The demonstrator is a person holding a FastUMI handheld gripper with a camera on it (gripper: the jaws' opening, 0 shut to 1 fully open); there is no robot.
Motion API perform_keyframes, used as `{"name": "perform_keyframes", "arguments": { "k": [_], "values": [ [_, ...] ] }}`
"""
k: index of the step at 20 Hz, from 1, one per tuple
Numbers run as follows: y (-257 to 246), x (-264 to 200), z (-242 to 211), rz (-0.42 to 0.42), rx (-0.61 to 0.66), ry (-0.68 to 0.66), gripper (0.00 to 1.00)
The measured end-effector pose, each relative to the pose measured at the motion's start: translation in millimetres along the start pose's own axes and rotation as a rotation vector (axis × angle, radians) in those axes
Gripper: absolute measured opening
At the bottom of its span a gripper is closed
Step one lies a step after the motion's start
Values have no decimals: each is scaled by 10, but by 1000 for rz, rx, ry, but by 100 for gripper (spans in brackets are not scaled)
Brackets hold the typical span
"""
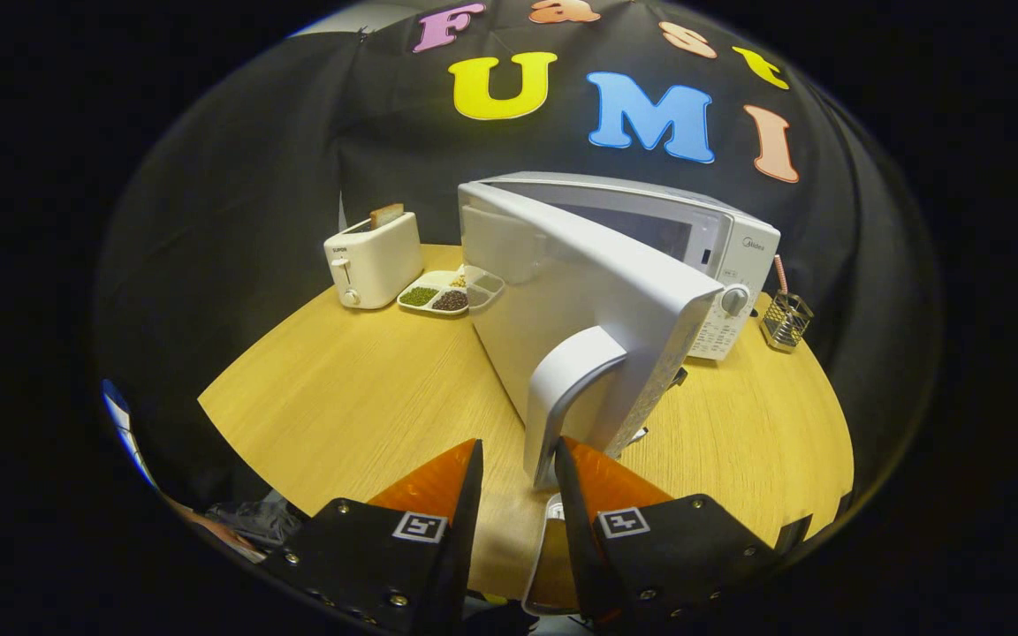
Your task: Open the microwave, put the food inside, and close the microwave door.
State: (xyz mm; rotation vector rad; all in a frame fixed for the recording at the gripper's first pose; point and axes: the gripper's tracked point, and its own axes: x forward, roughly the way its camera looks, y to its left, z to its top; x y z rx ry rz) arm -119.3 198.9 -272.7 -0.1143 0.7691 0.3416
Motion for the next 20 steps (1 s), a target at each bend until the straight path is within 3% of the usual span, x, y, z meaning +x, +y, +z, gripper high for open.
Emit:
{"name": "perform_keyframes", "arguments": {
  "k": [14, 20],
  "values": [
    [1132, -97, -60, 132, -89, 4, 48],
    [1749, -141, -68, 275, -149, 18, 48]
  ]
}}
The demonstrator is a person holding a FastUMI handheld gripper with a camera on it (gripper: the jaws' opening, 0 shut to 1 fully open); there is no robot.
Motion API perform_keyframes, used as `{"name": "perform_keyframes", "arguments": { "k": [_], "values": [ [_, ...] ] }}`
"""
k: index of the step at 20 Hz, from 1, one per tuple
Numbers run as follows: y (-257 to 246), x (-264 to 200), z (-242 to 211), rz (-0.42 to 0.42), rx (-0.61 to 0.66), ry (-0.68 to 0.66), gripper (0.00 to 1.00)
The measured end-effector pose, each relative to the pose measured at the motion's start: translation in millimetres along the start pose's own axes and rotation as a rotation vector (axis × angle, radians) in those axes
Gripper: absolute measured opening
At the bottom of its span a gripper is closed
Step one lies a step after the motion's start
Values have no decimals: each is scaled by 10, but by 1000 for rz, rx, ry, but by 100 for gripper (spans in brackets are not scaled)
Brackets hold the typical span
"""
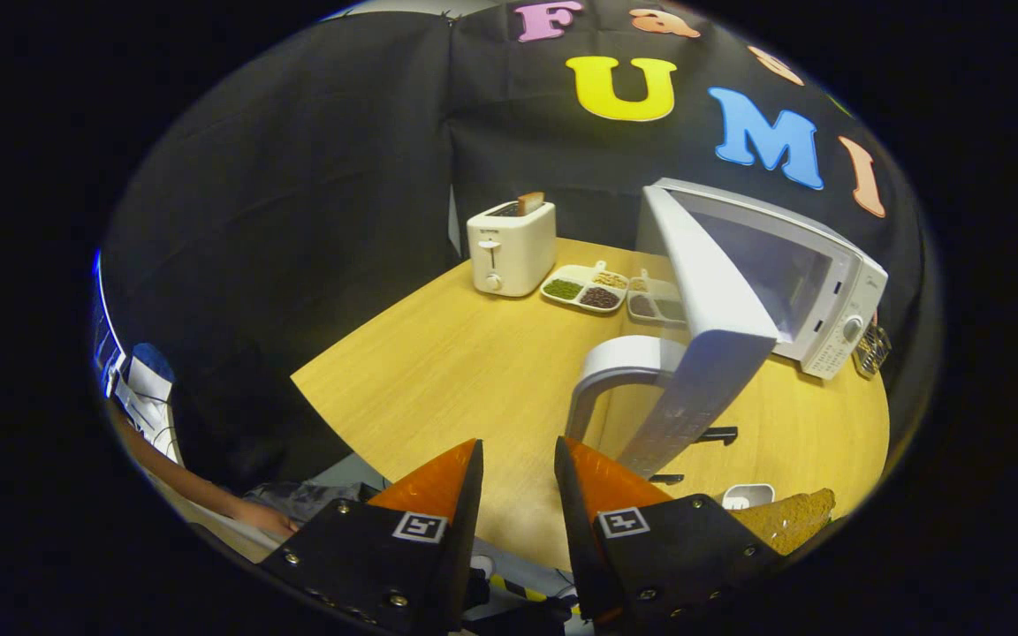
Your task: Open the microwave, put the food inside, and close the microwave door.
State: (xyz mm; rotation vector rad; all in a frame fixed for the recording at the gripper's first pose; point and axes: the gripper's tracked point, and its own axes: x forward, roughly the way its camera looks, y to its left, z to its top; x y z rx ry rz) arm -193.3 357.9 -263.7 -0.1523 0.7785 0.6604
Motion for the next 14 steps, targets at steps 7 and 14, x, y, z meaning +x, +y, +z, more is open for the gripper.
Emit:
{"name": "perform_keyframes", "arguments": {
  "k": [7, 14],
  "values": [
    [406, 255, 189, 140, -36, -17, 48],
    [949, -24, 823, 407, -35, -166, 66]
  ]
}}
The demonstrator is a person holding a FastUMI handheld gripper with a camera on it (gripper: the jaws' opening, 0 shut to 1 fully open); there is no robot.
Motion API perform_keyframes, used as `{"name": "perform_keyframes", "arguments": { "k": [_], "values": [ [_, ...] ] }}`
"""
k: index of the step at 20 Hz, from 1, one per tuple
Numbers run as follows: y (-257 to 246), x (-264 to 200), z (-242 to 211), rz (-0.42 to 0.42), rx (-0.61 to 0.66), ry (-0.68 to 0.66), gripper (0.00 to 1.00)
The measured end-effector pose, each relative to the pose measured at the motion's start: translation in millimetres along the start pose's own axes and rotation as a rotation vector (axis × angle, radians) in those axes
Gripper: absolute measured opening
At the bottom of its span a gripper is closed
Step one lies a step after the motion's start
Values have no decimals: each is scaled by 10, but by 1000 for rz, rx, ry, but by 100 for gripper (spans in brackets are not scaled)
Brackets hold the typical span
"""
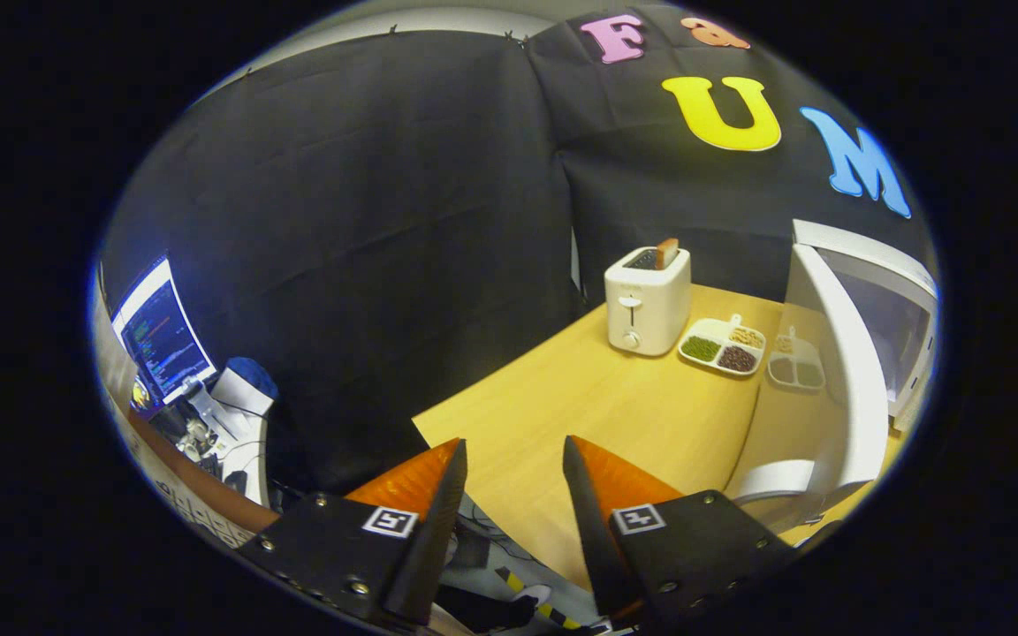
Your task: Open the microwave, put the food inside, and close the microwave door.
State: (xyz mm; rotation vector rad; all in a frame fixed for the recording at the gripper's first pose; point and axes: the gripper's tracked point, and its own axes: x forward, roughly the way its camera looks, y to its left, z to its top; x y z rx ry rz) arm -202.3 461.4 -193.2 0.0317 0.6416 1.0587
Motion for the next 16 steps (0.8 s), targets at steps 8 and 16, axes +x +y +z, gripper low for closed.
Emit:
{"name": "perform_keyframes", "arguments": {
  "k": [8, 16],
  "values": [
    [-103, -706, 830, 12, -81, -201, 97],
    [-838, -1435, 992, -96, -61, -260, 96]
  ]
}}
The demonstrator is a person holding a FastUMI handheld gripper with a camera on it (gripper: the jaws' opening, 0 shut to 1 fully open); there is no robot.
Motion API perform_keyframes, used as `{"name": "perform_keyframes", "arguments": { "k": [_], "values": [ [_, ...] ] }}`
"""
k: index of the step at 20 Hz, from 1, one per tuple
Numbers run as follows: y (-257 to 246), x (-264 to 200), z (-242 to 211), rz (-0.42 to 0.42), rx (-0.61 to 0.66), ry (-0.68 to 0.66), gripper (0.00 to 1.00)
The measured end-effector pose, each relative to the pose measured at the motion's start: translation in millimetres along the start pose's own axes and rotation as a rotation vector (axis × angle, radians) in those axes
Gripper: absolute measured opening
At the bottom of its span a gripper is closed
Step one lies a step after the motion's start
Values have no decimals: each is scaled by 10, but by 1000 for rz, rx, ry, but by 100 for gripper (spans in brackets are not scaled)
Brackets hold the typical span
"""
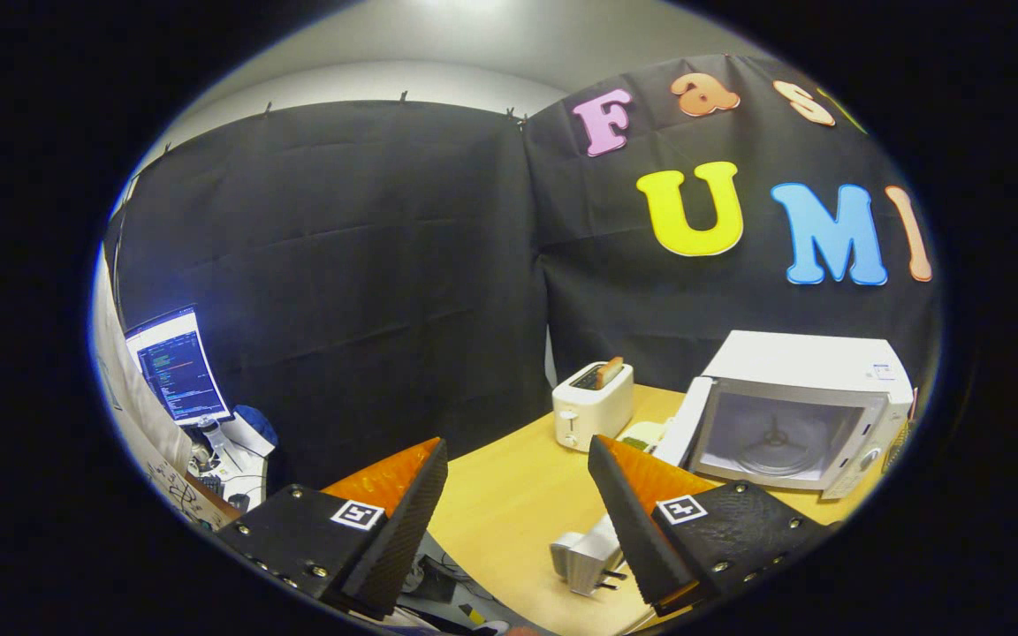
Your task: Open the microwave, put the food inside, and close the microwave door.
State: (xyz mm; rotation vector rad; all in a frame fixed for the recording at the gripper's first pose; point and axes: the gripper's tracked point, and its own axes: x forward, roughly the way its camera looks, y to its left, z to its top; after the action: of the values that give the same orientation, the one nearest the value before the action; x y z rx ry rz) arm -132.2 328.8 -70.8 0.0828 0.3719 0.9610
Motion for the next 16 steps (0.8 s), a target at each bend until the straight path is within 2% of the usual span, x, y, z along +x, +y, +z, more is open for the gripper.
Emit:
{"name": "perform_keyframes", "arguments": {
  "k": [7, 9, 16],
  "values": [
    [-684, -552, -86, -115, 62, 13, 97],
    [-924, -672, -175, -162, 73, 30, 97],
    [-1517, -1089, -631, -249, 207, 101, 97]
  ]
}}
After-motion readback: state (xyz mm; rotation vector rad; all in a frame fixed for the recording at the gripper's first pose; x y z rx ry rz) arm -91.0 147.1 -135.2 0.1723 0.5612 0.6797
